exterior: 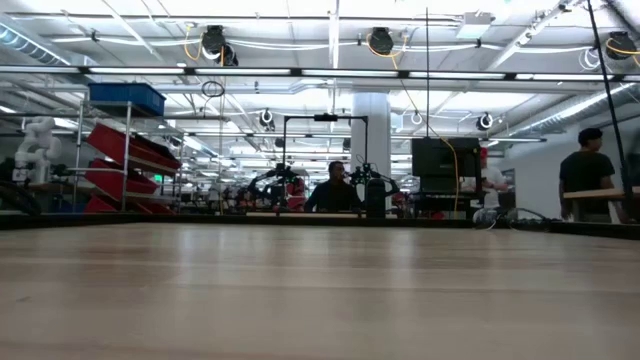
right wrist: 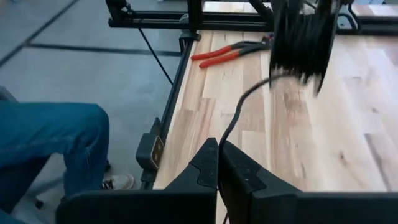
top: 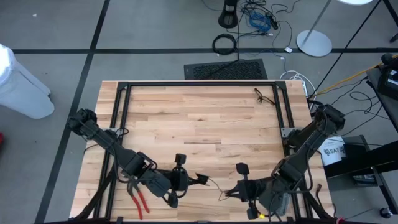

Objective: Coil cords
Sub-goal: Coil the black wire onto the black spool

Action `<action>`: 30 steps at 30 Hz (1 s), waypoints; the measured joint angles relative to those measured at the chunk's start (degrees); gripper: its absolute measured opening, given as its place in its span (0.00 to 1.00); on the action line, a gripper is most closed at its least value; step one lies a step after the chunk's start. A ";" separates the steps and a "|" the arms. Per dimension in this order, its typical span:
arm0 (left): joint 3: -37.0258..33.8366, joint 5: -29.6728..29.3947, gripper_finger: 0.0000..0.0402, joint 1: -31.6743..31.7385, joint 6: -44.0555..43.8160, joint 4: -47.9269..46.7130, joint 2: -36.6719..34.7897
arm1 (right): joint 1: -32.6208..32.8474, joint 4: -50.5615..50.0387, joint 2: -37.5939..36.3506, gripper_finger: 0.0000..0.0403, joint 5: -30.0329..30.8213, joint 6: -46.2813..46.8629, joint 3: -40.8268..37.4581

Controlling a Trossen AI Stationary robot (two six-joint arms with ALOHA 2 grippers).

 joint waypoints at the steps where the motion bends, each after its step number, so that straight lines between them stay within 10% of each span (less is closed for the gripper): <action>1: 0.00 0.69 0.01 0.08 -0.69 -0.43 0.00 | 0.00 -2.34 0.79 0.00 0.01 -0.39 2.44; 13: -0.02 14.51 0.01 0.58 -4.80 -0.21 0.00 | -2.36 -10.56 8.51 0.00 -0.14 -13.72 21.00; 30: -0.02 17.03 0.01 -0.76 0.17 3.18 0.02 | -11.52 -7.66 12.65 0.00 -0.50 -21.61 22.45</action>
